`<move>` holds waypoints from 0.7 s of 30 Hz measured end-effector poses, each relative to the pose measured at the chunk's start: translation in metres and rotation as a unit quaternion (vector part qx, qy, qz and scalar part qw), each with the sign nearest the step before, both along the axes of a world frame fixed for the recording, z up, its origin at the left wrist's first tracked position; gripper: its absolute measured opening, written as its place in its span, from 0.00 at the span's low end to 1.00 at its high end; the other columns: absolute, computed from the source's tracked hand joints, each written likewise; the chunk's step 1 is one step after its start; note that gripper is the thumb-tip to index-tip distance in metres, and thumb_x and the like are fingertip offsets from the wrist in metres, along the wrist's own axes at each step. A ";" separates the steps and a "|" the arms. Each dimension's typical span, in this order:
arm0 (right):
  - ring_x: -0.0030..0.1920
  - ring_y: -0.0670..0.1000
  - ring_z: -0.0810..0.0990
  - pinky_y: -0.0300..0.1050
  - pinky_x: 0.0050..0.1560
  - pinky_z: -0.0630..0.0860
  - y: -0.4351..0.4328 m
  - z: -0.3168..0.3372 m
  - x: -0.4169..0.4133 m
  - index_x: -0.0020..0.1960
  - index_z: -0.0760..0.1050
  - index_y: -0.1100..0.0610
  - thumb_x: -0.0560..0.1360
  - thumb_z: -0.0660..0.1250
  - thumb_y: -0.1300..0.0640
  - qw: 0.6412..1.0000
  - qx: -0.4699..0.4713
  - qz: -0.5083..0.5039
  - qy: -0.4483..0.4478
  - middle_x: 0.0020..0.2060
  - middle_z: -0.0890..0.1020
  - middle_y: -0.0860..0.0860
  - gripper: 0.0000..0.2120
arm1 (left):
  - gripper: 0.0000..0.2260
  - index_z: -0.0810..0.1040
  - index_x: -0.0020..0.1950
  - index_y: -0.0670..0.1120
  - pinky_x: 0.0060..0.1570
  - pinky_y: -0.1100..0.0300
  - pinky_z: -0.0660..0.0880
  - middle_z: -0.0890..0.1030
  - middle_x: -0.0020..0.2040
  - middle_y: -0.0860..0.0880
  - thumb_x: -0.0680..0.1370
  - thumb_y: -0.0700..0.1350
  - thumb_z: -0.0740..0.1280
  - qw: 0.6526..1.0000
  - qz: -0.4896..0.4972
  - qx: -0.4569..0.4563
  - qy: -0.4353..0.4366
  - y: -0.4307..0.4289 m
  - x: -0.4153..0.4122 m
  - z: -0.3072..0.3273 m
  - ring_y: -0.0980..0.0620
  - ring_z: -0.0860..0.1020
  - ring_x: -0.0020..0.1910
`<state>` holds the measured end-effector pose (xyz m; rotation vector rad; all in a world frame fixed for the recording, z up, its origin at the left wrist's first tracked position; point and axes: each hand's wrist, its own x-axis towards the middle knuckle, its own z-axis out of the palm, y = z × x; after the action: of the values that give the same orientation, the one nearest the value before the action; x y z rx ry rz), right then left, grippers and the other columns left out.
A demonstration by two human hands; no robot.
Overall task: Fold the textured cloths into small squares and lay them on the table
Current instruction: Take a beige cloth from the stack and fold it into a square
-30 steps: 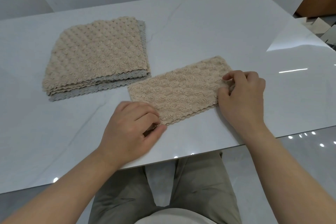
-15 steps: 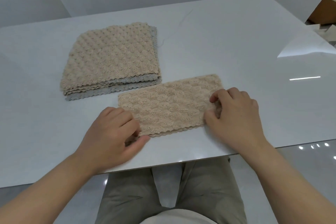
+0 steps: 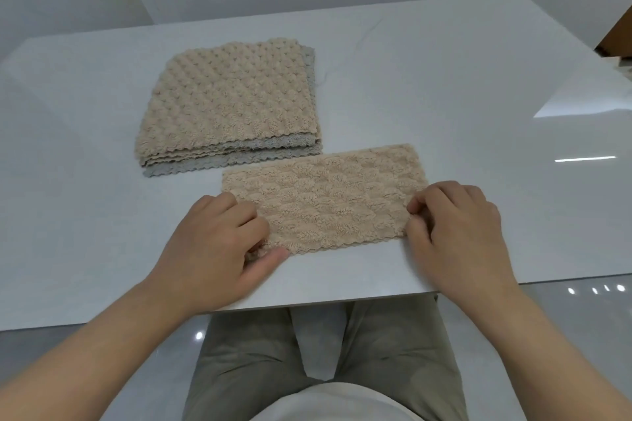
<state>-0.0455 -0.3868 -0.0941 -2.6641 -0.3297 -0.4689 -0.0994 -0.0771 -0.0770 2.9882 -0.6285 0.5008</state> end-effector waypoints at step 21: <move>0.81 0.57 0.57 0.54 0.80 0.51 0.091 0.001 0.039 0.81 0.58 0.59 0.80 0.37 0.50 0.964 -0.163 0.188 0.095 0.80 0.62 0.56 0.33 | 0.26 0.48 0.84 0.46 0.81 0.53 0.43 0.50 0.84 0.48 0.86 0.51 0.42 0.971 0.171 -0.054 0.156 -0.081 0.055 -0.013 0.50 0.46 0.83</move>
<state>-0.0062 -0.2956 -0.0932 -2.8290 -0.8978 -0.0408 -0.0449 -0.1579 -0.0901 2.9815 -0.0603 0.0651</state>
